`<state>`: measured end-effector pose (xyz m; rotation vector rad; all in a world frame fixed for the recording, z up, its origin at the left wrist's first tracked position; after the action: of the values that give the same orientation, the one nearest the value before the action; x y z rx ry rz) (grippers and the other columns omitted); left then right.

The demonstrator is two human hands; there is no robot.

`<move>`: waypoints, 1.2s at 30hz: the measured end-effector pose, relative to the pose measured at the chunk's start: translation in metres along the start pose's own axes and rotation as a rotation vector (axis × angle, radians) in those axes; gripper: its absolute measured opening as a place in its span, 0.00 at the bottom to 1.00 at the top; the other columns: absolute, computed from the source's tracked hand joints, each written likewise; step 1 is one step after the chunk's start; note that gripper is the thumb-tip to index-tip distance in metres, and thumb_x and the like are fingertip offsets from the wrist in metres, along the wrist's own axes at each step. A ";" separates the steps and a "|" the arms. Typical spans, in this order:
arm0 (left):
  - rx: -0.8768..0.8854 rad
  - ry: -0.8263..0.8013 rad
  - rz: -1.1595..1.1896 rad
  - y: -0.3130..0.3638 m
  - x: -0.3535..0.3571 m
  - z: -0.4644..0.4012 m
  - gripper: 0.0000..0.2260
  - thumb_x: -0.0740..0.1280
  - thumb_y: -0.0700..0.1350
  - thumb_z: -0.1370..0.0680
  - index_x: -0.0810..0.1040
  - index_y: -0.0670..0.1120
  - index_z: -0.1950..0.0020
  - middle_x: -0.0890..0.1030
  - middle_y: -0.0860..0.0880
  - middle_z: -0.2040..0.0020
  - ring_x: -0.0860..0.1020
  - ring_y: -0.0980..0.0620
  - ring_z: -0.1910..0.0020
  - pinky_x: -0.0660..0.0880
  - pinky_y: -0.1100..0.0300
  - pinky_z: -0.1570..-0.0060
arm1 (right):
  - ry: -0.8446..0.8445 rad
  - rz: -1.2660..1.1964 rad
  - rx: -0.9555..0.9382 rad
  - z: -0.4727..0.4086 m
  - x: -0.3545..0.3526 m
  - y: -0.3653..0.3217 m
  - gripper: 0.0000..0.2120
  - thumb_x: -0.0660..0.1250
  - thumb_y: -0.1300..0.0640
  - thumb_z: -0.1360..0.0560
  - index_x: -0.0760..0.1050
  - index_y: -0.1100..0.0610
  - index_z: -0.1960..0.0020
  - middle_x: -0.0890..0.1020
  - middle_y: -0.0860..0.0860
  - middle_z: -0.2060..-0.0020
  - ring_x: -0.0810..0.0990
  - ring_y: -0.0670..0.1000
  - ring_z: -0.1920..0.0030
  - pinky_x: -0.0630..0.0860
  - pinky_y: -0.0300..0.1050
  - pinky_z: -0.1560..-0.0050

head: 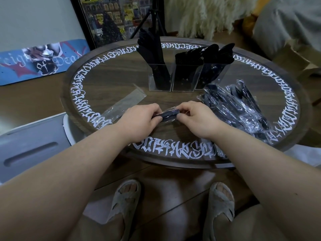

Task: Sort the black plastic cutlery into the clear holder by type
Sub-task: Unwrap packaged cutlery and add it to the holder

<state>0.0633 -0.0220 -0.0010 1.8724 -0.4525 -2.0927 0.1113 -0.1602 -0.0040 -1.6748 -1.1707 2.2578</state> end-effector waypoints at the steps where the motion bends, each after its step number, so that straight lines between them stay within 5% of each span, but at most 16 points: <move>1: 0.002 -0.003 0.003 0.000 0.000 0.000 0.07 0.61 0.50 0.19 0.75 0.53 0.43 0.79 0.55 0.55 0.73 0.57 0.61 0.70 0.56 0.60 | 0.023 -0.032 0.004 0.000 -0.001 0.000 0.09 0.64 0.58 0.23 0.79 0.51 0.45 0.79 0.46 0.57 0.76 0.46 0.56 0.73 0.41 0.53; 7: 0.023 -0.043 -0.052 0.001 0.001 0.001 0.10 0.62 0.47 0.20 0.76 0.53 0.39 0.80 0.53 0.47 0.77 0.53 0.48 0.75 0.53 0.46 | 0.052 -0.081 0.021 0.001 -0.002 0.002 0.08 0.68 0.60 0.25 0.82 0.52 0.48 0.82 0.45 0.55 0.79 0.44 0.54 0.75 0.37 0.49; 13: 0.059 0.082 0.094 0.002 -0.007 0.004 0.10 0.64 0.43 0.21 0.74 0.51 0.40 0.80 0.54 0.48 0.77 0.55 0.49 0.74 0.59 0.48 | 0.029 -0.093 0.034 -0.001 0.000 0.000 0.09 0.65 0.59 0.23 0.82 0.52 0.46 0.82 0.46 0.54 0.78 0.45 0.53 0.73 0.38 0.50; 19: 0.057 0.114 0.088 0.001 -0.011 0.004 0.15 0.65 0.39 0.23 0.72 0.50 0.38 0.77 0.54 0.45 0.75 0.55 0.45 0.73 0.57 0.42 | 0.011 -0.058 0.024 -0.002 0.004 -0.002 0.03 0.65 0.57 0.22 0.76 0.49 0.53 0.77 0.43 0.61 0.74 0.43 0.61 0.69 0.34 0.61; 22: -0.001 0.060 -0.055 -0.006 -0.008 0.002 0.12 0.62 0.45 0.21 0.72 0.52 0.37 0.78 0.53 0.43 0.75 0.52 0.45 0.73 0.51 0.42 | 0.041 -0.062 0.051 -0.002 0.000 0.002 0.02 0.66 0.56 0.23 0.77 0.50 0.54 0.77 0.44 0.63 0.76 0.46 0.60 0.70 0.39 0.60; 26: -0.020 0.013 -0.080 -0.008 -0.007 0.002 0.09 0.59 0.48 0.19 0.74 0.54 0.40 0.78 0.55 0.52 0.75 0.53 0.54 0.74 0.55 0.53 | 0.094 -0.142 0.060 -0.002 -0.005 0.003 0.07 0.65 0.59 0.22 0.78 0.48 0.52 0.79 0.43 0.63 0.79 0.49 0.56 0.75 0.44 0.53; 30: 0.005 0.062 -0.092 -0.006 -0.014 0.002 0.10 0.60 0.51 0.19 0.74 0.54 0.40 0.79 0.55 0.47 0.76 0.53 0.49 0.75 0.51 0.48 | 0.126 -0.203 0.093 -0.003 -0.009 0.006 0.09 0.63 0.59 0.21 0.79 0.48 0.51 0.78 0.43 0.62 0.79 0.51 0.53 0.77 0.52 0.45; 36: -0.047 0.056 -0.127 -0.019 -0.017 0.000 0.12 0.61 0.49 0.20 0.73 0.53 0.36 0.78 0.53 0.42 0.76 0.52 0.45 0.73 0.57 0.48 | 0.154 -0.235 0.169 -0.002 -0.012 0.011 0.08 0.61 0.60 0.22 0.76 0.51 0.56 0.82 0.52 0.63 0.82 0.55 0.57 0.79 0.54 0.50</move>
<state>0.0648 0.0027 0.0062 1.9748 -0.2756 -2.1042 0.1215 -0.1729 -0.0017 -1.5286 -1.0485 1.9886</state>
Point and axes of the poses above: each hand's wrist, its own z-axis away from the middle knuckle, its own x-axis out of the palm, y = z × x, the point moved 7 cm from there along -z, towards the middle knuckle
